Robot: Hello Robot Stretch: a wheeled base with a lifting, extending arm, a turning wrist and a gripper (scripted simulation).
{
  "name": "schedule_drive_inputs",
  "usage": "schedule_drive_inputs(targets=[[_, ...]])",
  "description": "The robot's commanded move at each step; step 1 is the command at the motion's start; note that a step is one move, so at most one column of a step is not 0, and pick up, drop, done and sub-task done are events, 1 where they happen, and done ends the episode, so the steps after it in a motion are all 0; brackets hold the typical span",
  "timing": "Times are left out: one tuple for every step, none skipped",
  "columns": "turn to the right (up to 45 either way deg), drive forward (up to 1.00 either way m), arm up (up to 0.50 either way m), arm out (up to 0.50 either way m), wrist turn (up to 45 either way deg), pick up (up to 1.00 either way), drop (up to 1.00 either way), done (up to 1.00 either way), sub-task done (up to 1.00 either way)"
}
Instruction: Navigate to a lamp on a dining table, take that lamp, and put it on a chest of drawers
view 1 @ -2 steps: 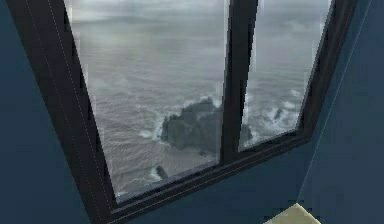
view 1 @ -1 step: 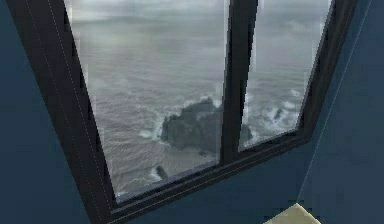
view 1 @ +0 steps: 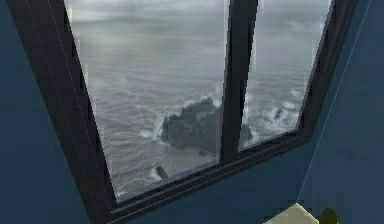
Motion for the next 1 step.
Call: schedule_drive_inputs(targets=[[0.0,0.0,0.0,-0.44,0.0,0.0,0.0,0.0,0.0]])
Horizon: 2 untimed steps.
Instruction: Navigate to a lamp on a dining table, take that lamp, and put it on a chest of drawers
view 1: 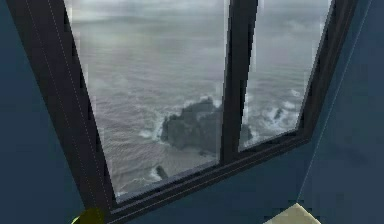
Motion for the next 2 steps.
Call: schedule_drive_inputs(targets=[[-45.0,0.0,0.0,0.0,0.0,0.0,0.0,0.0,0.0],[-45.0,0.0,0.0,0.0,0.0,0.0,0.0,0.0,0.0]])
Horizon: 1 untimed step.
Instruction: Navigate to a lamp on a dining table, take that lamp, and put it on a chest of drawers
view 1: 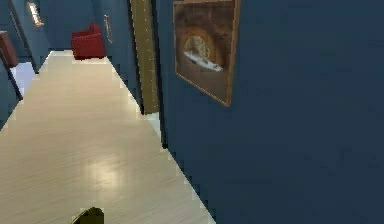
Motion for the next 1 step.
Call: schedule_drive_inputs(targets=[[-21.0,0.0,0.0,0.0,0.0,0.0,0.0,0.0,0.0]])
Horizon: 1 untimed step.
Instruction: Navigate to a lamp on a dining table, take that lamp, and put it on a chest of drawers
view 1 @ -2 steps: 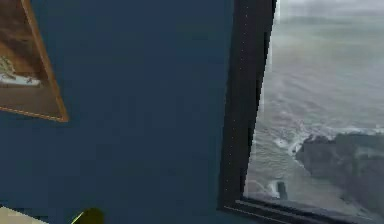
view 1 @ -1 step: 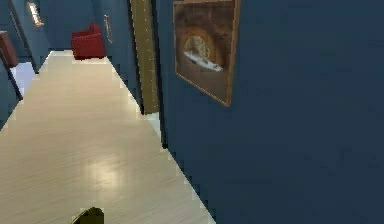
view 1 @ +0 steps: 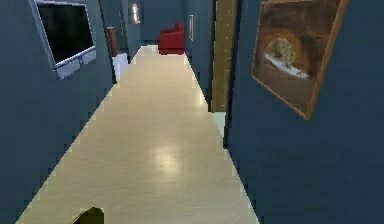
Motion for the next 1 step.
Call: schedule_drive_inputs(targets=[[0.0,1.0,0.0,0.0,0.0,0.0,0.0,0.0,0.0]])
